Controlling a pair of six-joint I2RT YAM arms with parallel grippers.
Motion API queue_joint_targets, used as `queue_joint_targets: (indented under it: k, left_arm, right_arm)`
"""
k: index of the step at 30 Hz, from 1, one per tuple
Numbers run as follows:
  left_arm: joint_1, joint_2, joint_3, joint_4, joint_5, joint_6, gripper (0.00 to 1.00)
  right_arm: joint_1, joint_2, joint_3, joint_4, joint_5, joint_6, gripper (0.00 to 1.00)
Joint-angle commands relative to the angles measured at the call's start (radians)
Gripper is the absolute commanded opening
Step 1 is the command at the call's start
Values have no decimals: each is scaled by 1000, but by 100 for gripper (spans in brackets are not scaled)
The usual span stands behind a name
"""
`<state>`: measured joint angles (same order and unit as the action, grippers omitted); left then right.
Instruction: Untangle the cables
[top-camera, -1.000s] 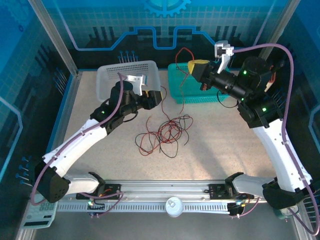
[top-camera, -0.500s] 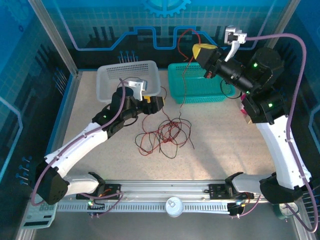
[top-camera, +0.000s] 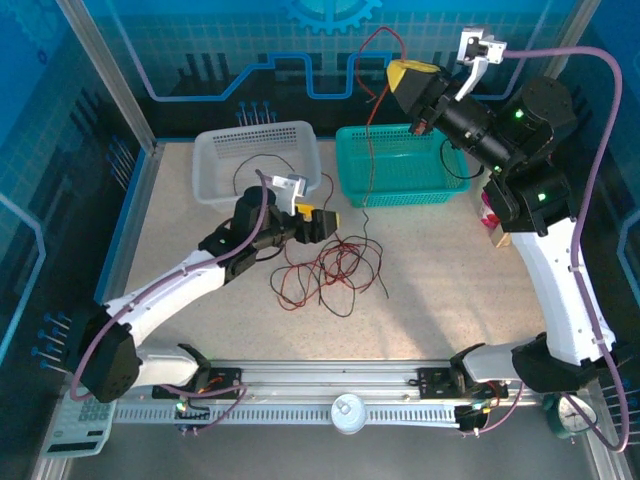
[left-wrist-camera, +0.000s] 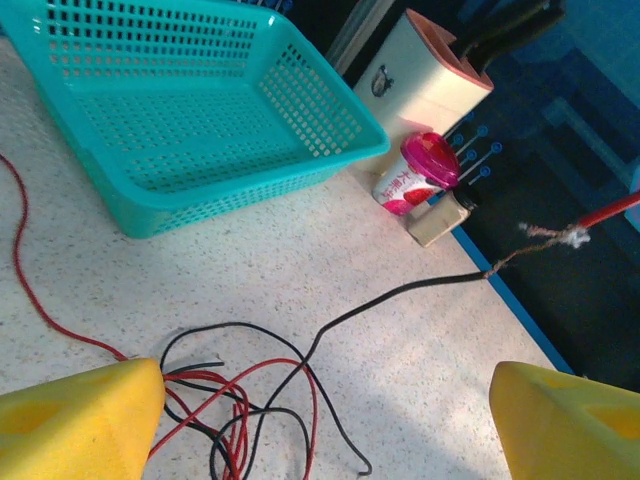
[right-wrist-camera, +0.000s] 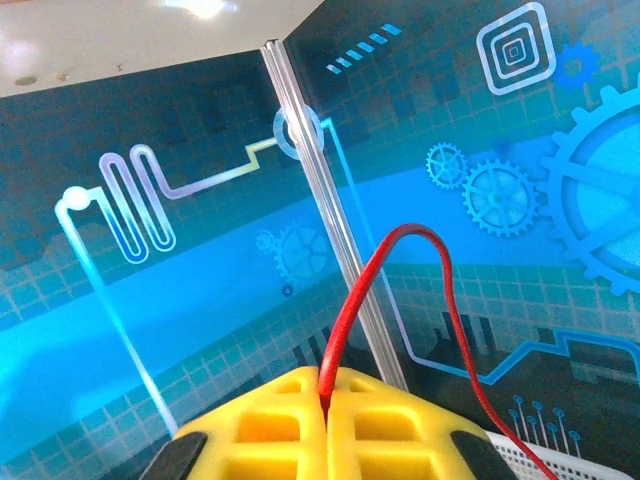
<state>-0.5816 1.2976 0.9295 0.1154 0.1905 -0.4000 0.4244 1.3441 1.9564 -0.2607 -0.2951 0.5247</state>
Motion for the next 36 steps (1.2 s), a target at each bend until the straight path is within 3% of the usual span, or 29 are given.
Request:
queue_joint_targets:
  k: [1, 10, 24, 28, 36]
  left_arm:
    - [-23, 26, -13, 81, 37, 54, 86]
    - [-75, 133, 37, 136, 52, 75, 86]
    - [-154, 315, 139, 305, -82, 36, 85]
    - [-155, 347, 127, 377, -138, 4, 66]
    - [-155, 376, 130, 389, -141, -12, 8]
  right_arm:
    - [-14, 7, 56, 48, -8, 27, 0]
    - [-13, 28, 96, 45, -20, 49, 0]
    - [-11, 9, 52, 70, -27, 75, 0]
    - [-12, 2, 42, 71, -26, 73, 0]
    - [-25, -11, 40, 38, -7, 37, 0]
